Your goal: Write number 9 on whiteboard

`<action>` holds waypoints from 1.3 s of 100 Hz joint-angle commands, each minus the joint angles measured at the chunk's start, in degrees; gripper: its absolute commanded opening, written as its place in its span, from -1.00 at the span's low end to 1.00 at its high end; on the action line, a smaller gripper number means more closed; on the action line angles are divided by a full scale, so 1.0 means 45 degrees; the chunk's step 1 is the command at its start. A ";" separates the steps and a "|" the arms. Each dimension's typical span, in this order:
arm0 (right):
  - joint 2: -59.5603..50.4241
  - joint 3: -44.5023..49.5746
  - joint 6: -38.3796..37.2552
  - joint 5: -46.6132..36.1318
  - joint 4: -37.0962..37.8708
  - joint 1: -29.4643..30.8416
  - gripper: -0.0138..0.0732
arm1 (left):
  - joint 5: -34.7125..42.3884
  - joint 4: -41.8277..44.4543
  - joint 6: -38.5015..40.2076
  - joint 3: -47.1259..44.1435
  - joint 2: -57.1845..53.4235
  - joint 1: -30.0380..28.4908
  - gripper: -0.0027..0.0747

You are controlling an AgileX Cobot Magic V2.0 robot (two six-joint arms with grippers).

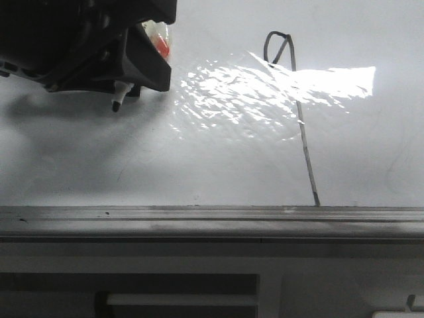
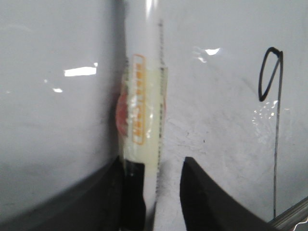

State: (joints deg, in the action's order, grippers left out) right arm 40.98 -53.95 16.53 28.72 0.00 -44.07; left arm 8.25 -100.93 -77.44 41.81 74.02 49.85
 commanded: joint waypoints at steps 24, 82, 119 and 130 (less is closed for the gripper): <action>0.0078 -0.0385 -0.0046 -0.1072 0.0000 0.0068 -0.82 | 0.2275 -0.0070 0.0054 0.0225 0.0297 -0.0255 0.38; -0.3567 0.3323 -0.0046 -0.1169 0.0954 0.0068 -0.82 | 0.1773 -0.0070 -0.1909 -0.0456 -0.5975 0.0978 0.26; -0.7345 0.6295 -0.0046 -0.1199 0.1306 0.0068 -0.82 | 0.1568 -0.0049 -0.1964 -0.3465 -0.8887 0.1031 -0.98; -0.7478 0.6357 -0.0046 -0.1199 0.1282 0.0068 -0.82 | 0.1568 -0.0049 -0.1964 -0.3658 -0.8860 0.1031 -0.98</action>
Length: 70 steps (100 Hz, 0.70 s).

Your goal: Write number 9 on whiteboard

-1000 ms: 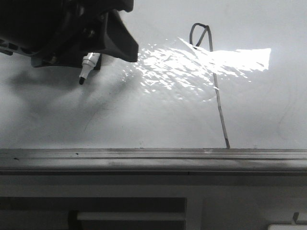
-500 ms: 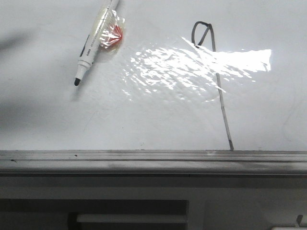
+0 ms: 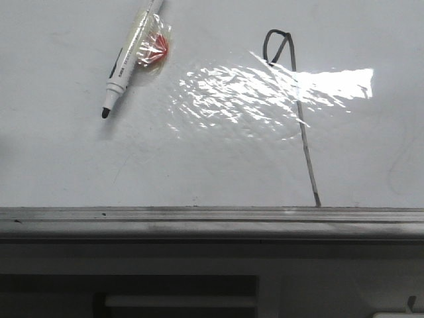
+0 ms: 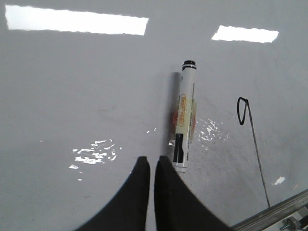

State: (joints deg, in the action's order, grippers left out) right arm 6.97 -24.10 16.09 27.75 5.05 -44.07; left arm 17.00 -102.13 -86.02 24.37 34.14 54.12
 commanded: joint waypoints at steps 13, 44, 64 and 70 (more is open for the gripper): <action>0.0079 -0.0277 0.0054 -0.0983 0.0159 0.0068 -0.82 | -0.0378 0.0219 -0.0058 0.0180 0.0086 0.0083 -0.98; 0.0079 -0.0277 0.0054 -0.0983 0.0159 0.0068 -0.82 | -0.0378 0.0219 -0.0058 0.0180 0.0086 0.0083 -0.98; 0.0079 -0.0277 0.0054 -0.0983 0.0159 0.0068 -0.82 | 0.0618 0.1413 -0.0058 0.0130 0.0000 -0.0004 -0.98; 0.0079 -0.0277 0.0054 -0.0983 0.0159 0.0068 -0.82 | 0.0623 0.2596 -0.0034 -0.0011 -0.0201 -0.0213 -0.98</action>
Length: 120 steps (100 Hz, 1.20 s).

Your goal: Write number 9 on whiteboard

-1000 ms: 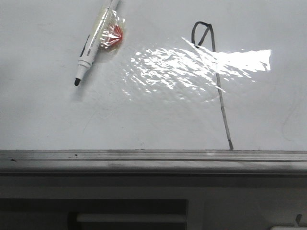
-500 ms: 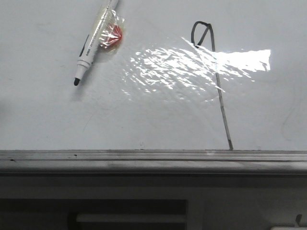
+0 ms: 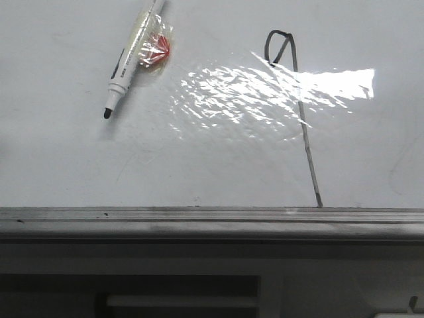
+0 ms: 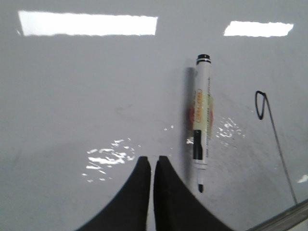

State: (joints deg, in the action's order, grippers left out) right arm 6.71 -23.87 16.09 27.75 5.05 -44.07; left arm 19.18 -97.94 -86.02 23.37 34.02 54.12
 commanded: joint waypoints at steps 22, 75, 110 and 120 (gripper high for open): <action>0.0137 -0.0327 0.0054 -0.0983 0.0159 0.0068 -0.82 | -0.0243 0.9861 0.5807 -0.1578 -0.1868 -0.2417 -0.98; 0.0137 -0.0327 0.0054 -0.0983 0.0159 0.0068 -0.82 | -0.5479 2.1765 1.8403 -0.5359 -0.6709 -0.8708 -0.98; 0.0137 -0.0327 0.0054 -0.0983 0.0159 0.0068 -0.82 | -0.7807 2.1638 1.8403 -0.5436 -0.7995 -0.9975 -0.98; 0.0137 -0.0327 0.0054 -0.0983 0.0159 0.0068 -0.82 | -0.7735 2.1638 1.8403 -0.5436 -0.7940 -1.0075 -0.98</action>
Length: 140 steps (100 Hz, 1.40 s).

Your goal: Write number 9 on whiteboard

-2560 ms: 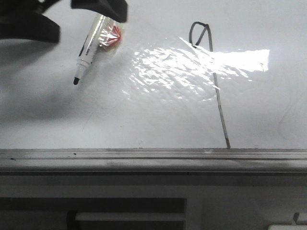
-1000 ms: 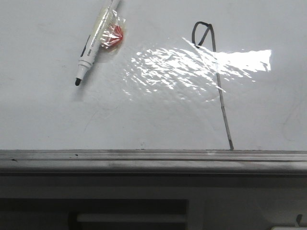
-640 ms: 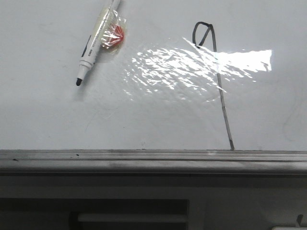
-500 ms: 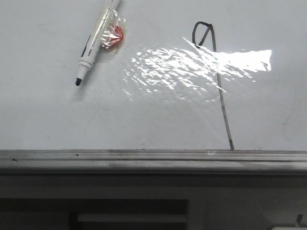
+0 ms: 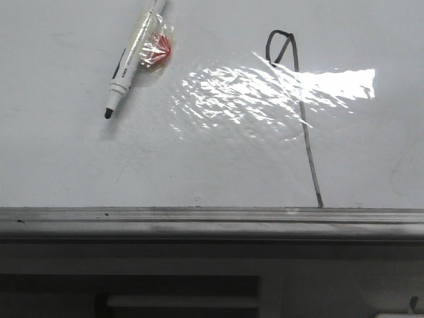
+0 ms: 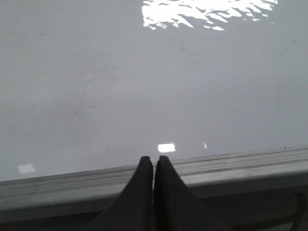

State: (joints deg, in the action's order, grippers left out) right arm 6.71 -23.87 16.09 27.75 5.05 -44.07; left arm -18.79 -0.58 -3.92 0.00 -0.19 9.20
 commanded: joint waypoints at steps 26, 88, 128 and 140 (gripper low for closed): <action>0.0137 -0.0327 0.0054 -0.0983 0.0159 0.0068 -0.82 | 0.0703 0.0001 0.0161 -0.0243 -0.0337 -0.0110 -0.98; 0.0137 0.2120 -0.2645 -0.4251 0.0604 0.4049 -0.82 | 0.0703 0.0001 0.0161 -0.0243 -0.0337 -0.0110 -0.98; -0.0520 0.5810 -0.2667 -0.5771 0.0516 0.8336 -0.82 | 0.0703 0.0001 0.0161 -0.0243 -0.0337 -0.0110 -0.98; -0.1433 0.5810 -0.2667 -0.3161 0.0516 0.8416 -0.82 | 0.0703 0.0001 0.0161 -0.0243 -0.0337 -0.0110 -0.98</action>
State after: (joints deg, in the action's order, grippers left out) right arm 2.11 0.74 4.58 9.25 7.16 -6.68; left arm -18.89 -0.58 -3.89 0.00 -0.19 8.86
